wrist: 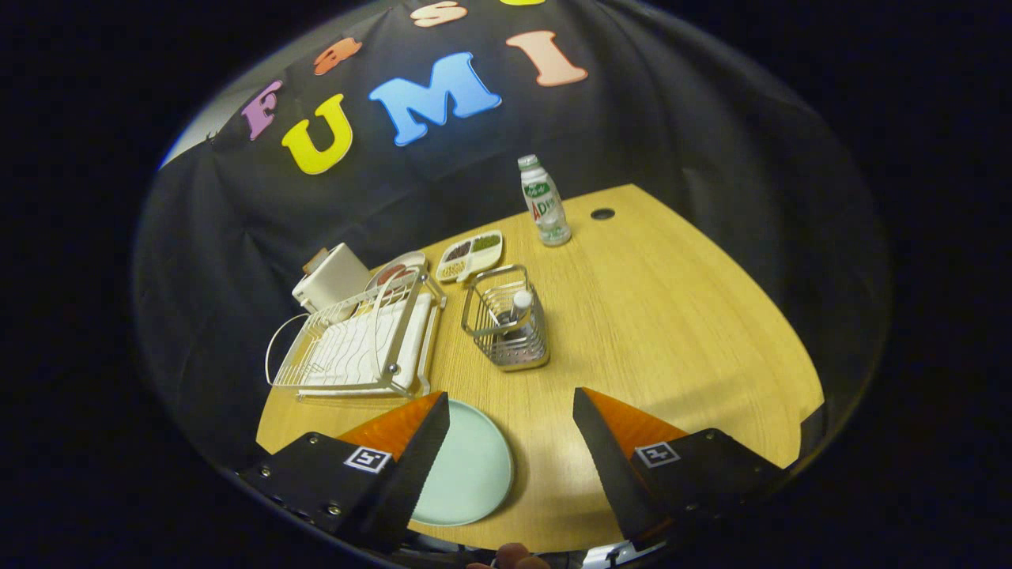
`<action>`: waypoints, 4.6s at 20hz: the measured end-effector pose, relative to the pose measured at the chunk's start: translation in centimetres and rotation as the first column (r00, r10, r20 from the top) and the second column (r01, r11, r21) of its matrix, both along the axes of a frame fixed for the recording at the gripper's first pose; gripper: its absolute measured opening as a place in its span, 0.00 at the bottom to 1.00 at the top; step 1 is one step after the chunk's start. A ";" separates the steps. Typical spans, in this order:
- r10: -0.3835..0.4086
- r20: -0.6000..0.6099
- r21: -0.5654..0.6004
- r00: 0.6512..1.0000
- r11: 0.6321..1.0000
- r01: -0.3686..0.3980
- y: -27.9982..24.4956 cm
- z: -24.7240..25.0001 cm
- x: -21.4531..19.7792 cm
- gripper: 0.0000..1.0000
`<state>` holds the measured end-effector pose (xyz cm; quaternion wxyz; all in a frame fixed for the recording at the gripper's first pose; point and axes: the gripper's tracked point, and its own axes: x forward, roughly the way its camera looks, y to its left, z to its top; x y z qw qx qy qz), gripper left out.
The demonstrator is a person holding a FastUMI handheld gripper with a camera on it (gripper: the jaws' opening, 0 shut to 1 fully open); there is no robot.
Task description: Take the plate from the dish rack, then take the spoon from the basket and place it into the plate.
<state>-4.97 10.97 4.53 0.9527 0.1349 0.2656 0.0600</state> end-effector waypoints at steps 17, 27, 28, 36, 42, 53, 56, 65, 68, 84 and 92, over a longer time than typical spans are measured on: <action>0.109 0.500 -0.265 0.859 0.964 0.031 -0.3 4.5 8.6 0.96; 0.081 0.480 -0.199 0.874 0.980 0.018 0.9 0.1 12.3 0.32; 0.085 0.485 -0.186 0.870 0.982 0.008 1.2 0.2 12.1 0.27; 0.103 0.443 -0.213 0.891 0.977 -0.007 1.9 1.6 10.9 0.09; 0.088 0.426 -0.244 0.900 0.970 0.021 1.5 3.8 9.9 0.03; 0.098 0.445 -0.307 0.890 0.951 0.048 0.5 11.8 5.8 0.03; 0.088 0.434 -0.291 0.897 0.956 0.047 0.6 12.7 4.2 0.03; 0.108 0.373 -0.304 0.921 0.953 0.011 2.5 12.8 0.0 0.03; 0.139 0.353 -0.339 0.925 0.941 -0.011 3.1 12.6 -1.0 0.03; 0.314 0.196 -0.365 0.929 0.902 -0.228 12.0 6.4 -2.8 0.03; 0.402 0.140 -0.371 0.905 0.868 -0.328 16.2 4.4 -2.4 0.03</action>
